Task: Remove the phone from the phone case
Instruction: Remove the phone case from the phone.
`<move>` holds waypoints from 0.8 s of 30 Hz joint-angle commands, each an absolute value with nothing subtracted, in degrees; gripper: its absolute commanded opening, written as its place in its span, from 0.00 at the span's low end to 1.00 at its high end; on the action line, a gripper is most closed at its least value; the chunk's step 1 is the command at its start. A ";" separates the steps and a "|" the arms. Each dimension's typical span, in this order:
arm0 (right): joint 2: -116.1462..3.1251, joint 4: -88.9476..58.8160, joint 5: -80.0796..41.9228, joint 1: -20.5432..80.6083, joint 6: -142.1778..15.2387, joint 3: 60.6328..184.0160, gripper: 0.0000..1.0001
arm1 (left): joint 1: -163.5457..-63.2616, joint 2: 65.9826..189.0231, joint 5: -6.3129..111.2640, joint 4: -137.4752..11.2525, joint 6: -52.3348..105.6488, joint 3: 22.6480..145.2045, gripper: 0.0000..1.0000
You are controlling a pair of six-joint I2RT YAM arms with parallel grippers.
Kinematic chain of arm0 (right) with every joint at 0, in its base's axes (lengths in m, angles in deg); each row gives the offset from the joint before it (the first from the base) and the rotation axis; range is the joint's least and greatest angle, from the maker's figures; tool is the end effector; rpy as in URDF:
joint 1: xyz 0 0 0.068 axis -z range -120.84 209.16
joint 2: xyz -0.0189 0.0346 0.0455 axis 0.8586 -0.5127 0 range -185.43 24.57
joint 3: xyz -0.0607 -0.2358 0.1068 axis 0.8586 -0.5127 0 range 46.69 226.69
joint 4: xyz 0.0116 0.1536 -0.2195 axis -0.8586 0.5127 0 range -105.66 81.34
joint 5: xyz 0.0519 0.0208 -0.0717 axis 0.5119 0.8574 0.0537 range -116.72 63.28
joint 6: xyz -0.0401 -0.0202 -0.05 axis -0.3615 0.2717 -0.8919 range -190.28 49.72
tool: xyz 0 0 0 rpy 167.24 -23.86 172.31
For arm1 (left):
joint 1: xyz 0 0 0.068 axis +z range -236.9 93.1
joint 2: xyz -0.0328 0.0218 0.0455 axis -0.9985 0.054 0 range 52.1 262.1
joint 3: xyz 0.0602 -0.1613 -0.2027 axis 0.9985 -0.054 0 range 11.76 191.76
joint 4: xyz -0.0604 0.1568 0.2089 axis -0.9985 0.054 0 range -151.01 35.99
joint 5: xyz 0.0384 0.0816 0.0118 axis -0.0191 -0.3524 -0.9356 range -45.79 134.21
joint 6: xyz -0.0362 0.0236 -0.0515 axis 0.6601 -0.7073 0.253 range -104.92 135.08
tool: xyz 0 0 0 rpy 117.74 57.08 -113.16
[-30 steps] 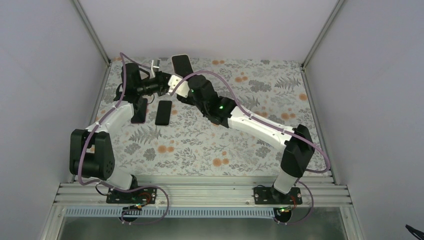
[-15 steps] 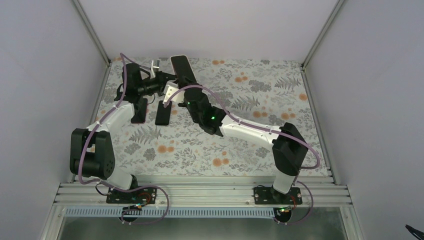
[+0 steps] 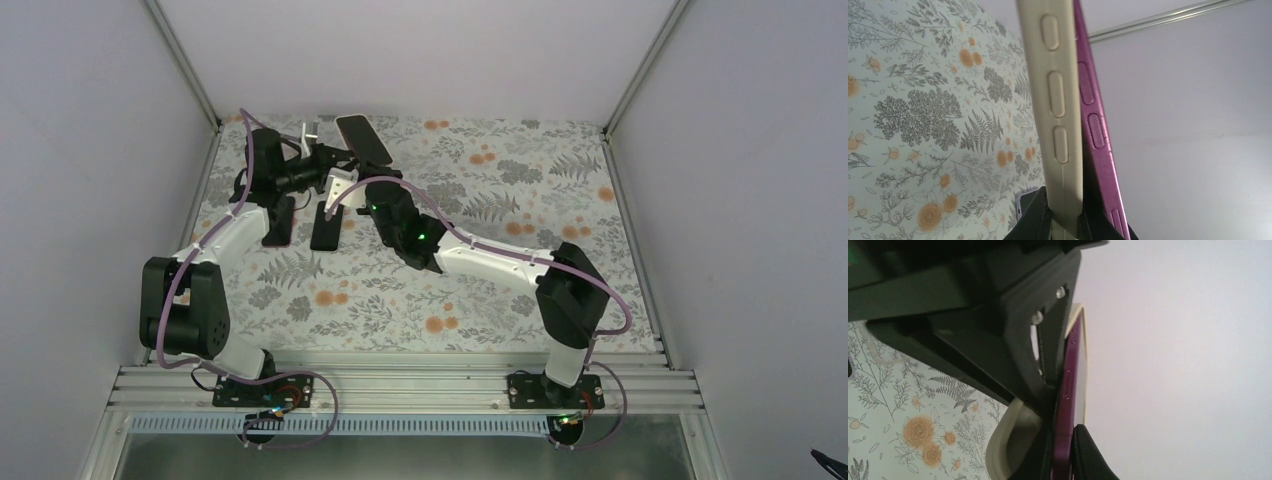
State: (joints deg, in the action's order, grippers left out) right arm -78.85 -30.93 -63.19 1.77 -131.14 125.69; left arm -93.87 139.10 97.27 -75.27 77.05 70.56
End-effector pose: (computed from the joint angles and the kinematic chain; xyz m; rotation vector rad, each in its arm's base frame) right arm 0.2691 0.3616 0.2951 -1.1931 1.2595 -0.5930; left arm 0.3524 -0.0862 0.2782 -0.2210 2.0423 -1.6345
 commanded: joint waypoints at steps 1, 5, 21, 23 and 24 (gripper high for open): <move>-77.77 -36.14 -70.04 4.30 -132.19 126.76 0.04 | -93.41 137.05 99.94 -75.09 74.95 69.52 0.02; -76.52 -35.32 -70.03 4.49 -131.44 127.08 0.04 | -93.24 136.99 99.19 -74.10 74.14 69.25 0.02; -72.00 -18.88 -61.66 7.10 -115.91 134.38 0.04 | -92.85 138.12 92.72 -66.92 69.10 70.09 0.02; -71.65 -16.99 -60.28 7.83 -114.45 134.95 0.04 | -92.84 138.02 92.48 -66.86 68.88 70.09 0.02; -71.40 -16.42 -59.73 8.04 -113.84 135.01 0.04 | -92.80 138.04 92.32 -66.77 68.75 70.05 0.02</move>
State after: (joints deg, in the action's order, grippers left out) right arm -78.04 -16.50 -56.61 4.05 -119.91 130.61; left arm -93.93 138.68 95.24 -68.95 74.82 70.34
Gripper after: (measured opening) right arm 0.052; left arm 0.083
